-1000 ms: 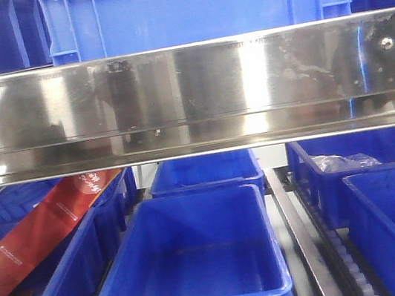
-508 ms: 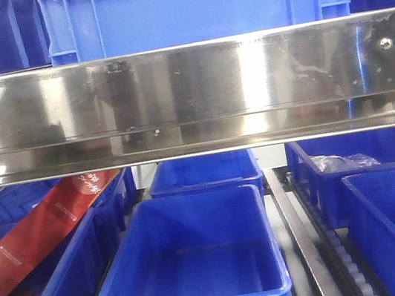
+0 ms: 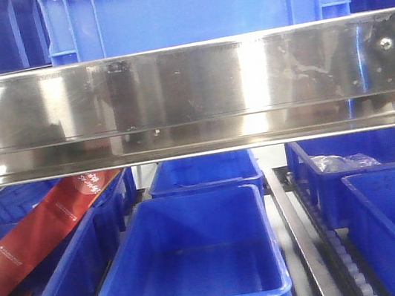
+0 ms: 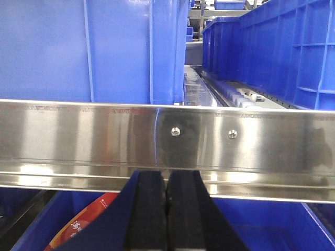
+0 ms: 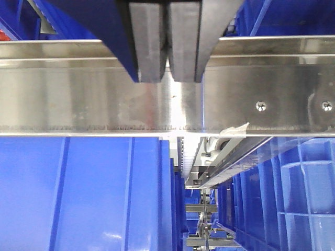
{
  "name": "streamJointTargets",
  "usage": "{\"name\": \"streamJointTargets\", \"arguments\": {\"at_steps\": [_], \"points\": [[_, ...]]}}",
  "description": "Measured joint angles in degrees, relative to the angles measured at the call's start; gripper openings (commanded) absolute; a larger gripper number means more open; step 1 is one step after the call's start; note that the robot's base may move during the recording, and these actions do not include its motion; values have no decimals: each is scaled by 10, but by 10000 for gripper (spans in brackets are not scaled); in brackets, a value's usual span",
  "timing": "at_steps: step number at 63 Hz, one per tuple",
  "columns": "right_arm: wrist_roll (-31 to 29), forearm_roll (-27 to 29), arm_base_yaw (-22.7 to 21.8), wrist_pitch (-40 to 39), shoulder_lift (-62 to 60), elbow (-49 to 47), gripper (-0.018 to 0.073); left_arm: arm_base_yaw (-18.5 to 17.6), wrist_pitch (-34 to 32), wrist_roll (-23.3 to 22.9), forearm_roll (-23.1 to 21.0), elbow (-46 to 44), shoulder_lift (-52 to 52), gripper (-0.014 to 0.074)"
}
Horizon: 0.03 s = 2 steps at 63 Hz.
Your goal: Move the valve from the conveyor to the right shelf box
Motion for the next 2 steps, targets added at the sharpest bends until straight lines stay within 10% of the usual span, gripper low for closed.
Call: {"name": "streamJointTargets", "arguments": {"at_steps": [2], "points": [[0, 0, 0, 0, 0, 0, -162, 0, 0, 0, 0, 0, 0, -111]]}}
